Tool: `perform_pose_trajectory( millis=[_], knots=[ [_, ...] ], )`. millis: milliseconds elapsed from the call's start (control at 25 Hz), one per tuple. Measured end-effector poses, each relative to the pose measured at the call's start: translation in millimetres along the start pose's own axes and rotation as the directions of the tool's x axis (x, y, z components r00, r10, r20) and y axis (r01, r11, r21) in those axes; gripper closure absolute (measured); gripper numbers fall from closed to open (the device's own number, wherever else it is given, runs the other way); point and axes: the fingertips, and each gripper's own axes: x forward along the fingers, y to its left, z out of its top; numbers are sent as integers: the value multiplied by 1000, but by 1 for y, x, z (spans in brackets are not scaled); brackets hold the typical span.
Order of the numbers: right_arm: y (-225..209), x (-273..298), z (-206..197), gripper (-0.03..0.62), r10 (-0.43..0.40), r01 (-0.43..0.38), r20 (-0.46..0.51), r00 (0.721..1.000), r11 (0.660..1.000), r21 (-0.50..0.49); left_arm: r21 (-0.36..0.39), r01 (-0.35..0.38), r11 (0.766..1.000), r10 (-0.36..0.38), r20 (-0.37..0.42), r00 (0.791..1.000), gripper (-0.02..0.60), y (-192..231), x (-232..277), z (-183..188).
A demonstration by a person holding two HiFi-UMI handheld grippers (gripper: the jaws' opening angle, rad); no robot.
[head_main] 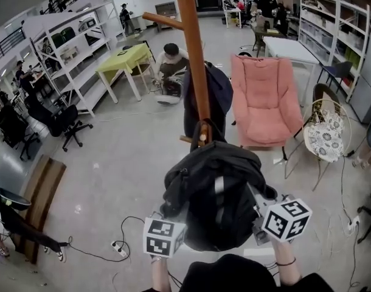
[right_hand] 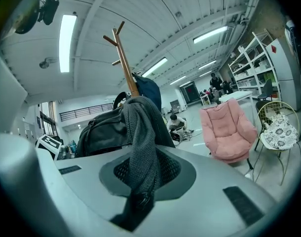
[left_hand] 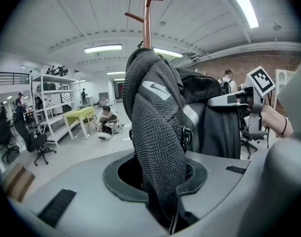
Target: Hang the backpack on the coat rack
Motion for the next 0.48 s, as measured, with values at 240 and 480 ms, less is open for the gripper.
perform_pose_trajectory(
  millis=[240, 480],
  knots=[
    [-6, 17, -13, 556, 22, -22, -44, 999, 1000, 4, -22, -12, 1000, 11, -24, 1000, 479, 8, 13, -13],
    [-16, 26, -23, 556, 13, -12, -74, 997, 1000, 15, -48, -15, 999, 13, -46, 999, 478, 9, 25, -23]
  ],
)
